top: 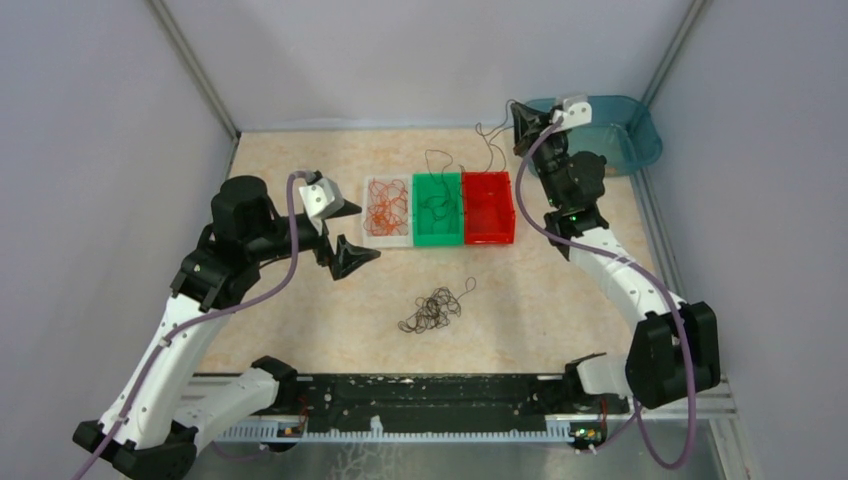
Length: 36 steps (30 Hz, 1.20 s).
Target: Untangle the cables
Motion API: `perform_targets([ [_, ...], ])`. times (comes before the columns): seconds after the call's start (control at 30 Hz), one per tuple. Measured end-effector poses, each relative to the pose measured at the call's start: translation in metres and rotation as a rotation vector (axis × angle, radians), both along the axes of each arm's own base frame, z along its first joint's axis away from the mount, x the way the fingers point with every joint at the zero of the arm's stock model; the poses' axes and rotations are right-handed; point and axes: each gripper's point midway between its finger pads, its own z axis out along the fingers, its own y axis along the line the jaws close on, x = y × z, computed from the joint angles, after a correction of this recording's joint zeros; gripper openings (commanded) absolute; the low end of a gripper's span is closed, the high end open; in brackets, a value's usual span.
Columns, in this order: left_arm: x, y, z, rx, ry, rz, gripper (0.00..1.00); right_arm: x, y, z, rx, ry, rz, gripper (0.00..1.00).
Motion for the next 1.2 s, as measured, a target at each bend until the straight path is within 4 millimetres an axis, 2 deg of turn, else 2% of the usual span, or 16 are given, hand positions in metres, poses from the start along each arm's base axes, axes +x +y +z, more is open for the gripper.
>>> perform_targets([
  [0.2,0.0,0.0,-0.001,0.004,-0.003,-0.002,1.0,0.009,-0.01,-0.024,-0.033,0.036,-0.064,0.0],
  [0.57,0.001,0.0,-0.002,0.006,0.0,-0.002,1.0,0.019,-0.051,-0.046,-0.048,0.078,-0.227,0.0],
  [0.7,0.001,-0.001,-0.002,0.007,0.003,-0.002,1.0,0.021,-0.06,-0.047,-0.057,0.082,-0.264,0.0],
  [0.83,0.003,-0.001,-0.005,0.01,0.012,-0.002,1.0,0.021,-0.053,-0.05,-0.067,0.089,-0.222,0.0],
  [0.93,0.005,-0.002,-0.007,0.013,0.022,-0.001,1.0,0.021,-0.044,-0.06,-0.066,0.124,-0.171,0.0],
  [1.07,0.006,-0.003,-0.009,0.016,0.028,0.0,1.0,0.029,-0.033,-0.082,-0.054,0.185,-0.119,0.0],
  [1.2,0.006,-0.003,-0.009,0.017,0.029,0.0,1.0,0.039,-0.021,-0.115,-0.043,0.268,-0.084,0.0],
])
